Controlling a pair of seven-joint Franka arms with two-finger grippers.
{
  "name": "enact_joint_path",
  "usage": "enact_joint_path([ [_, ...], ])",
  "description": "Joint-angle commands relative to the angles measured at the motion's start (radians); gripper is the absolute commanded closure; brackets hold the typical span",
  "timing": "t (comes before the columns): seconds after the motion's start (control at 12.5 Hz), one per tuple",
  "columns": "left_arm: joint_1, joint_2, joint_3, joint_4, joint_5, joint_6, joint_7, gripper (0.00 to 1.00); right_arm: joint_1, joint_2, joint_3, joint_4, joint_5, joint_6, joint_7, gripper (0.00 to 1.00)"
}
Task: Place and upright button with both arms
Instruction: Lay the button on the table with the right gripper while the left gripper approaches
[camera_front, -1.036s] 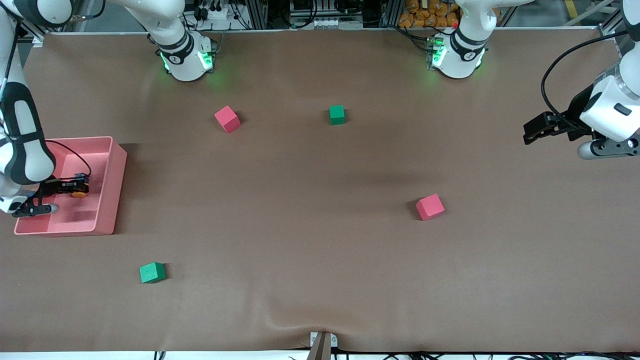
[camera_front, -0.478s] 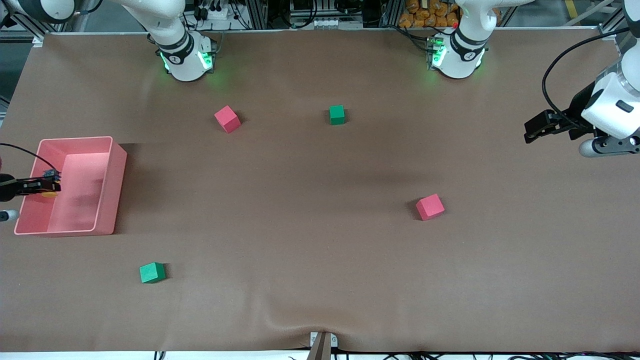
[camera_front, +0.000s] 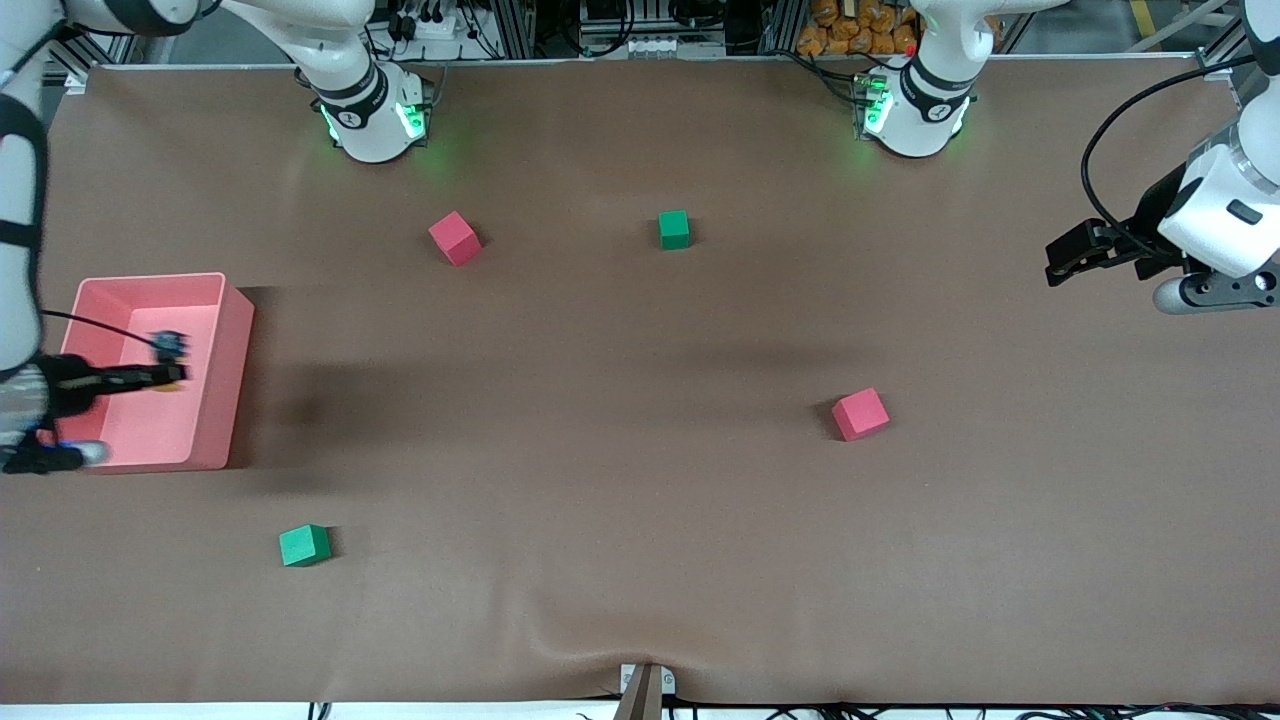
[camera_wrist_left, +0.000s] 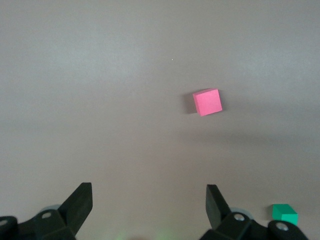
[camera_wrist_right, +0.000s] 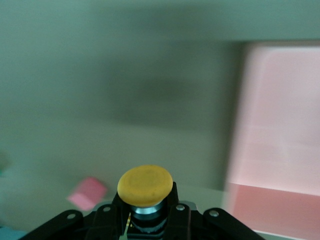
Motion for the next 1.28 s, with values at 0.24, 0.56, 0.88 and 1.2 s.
enact_joint_path([
  [0.24, -0.024, 0.003, -0.009, -0.002, -0.014, -0.01, 0.004, 0.0, 0.373, 0.001, -0.009, -0.054, 0.106, 0.209, 0.455, 1.0],
  [0.56, -0.042, 0.029, -0.032, 0.001, -0.038, -0.001, 0.003, 0.0, 0.564, 0.047, -0.007, -0.12, 0.132, 0.449, 0.543, 1.0],
  [0.88, -0.054, 0.052, -0.034, 0.001, -0.041, 0.032, 0.0, 0.0, 0.745, 0.171, -0.009, -0.137, 0.133, 0.717, 0.639, 1.0],
  [1.2, -0.067, 0.054, -0.032, 0.001, -0.05, 0.049, 0.0, 0.0, 0.819, 0.273, -0.012, -0.137, 0.108, 0.843, 0.651, 1.0],
])
